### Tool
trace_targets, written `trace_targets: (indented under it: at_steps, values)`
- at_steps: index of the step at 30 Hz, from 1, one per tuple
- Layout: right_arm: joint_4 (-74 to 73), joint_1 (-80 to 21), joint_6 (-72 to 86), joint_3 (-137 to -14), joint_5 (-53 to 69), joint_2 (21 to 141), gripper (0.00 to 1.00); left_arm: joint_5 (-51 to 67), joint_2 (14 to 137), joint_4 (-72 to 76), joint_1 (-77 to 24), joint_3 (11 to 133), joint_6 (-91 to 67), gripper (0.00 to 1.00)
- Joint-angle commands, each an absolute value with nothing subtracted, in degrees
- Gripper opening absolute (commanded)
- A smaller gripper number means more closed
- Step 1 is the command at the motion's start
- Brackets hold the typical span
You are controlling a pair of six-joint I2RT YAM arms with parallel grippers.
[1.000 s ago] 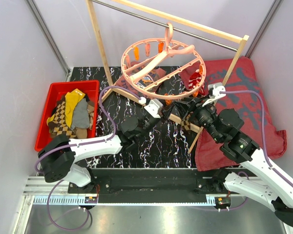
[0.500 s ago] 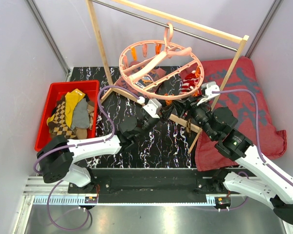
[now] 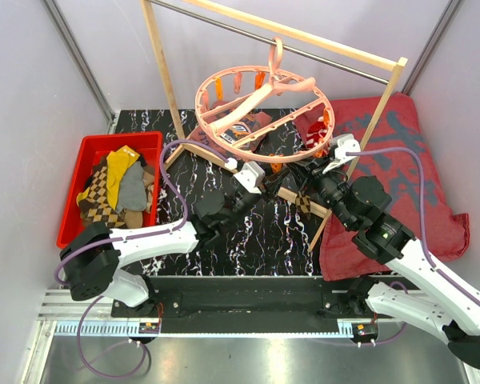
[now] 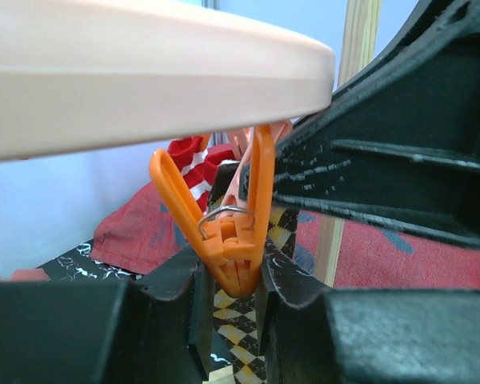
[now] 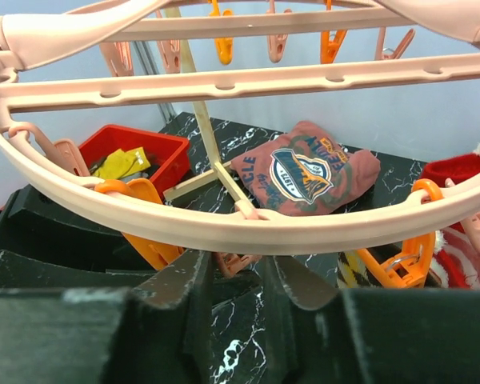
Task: Clip the socks to the hanger
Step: Open the clamp at the hanger.
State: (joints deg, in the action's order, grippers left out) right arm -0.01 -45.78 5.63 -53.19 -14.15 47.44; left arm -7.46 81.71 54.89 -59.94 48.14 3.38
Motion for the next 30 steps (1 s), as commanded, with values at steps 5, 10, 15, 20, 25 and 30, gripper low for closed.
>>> trace_targets:
  at_steps: [5, 10, 15, 20, 25, 30]
  values:
    - [2.29, -46.23, 7.38, -54.05, -11.69, 46.49, 0.10, -5.45, 78.75, 54.76, -60.21, 46.76, 4.39, 0.04]
    - [-2.35, -46.14, 10.36, -55.81, -13.80, 46.93, 0.01, -6.24, 74.63, 52.74, -60.21, 42.72, 5.98, 0.33]
    - [-6.06, -46.14, 12.74, -57.74, -15.73, 47.99, 0.00, -10.36, 67.08, 45.37, -60.21, 38.50, 5.63, 0.65]
    - [-8.17, -46.14, 13.97, -58.45, -16.35, 48.87, 0.00, -16.16, 59.16, 29.84, -60.21, 36.30, 1.77, 0.78]
    - [-8.88, -46.14, 14.59, -58.27, -16.26, 49.74, 0.00, -27.93, 50.37, 11.90, -59.24, 36.38, -6.58, 0.82]
    - [-9.14, -46.14, 14.15, -57.92, -16.52, 49.83, 0.00, -31.64, 45.97, -11.40, -49.68, 39.89, -15.53, 0.82]
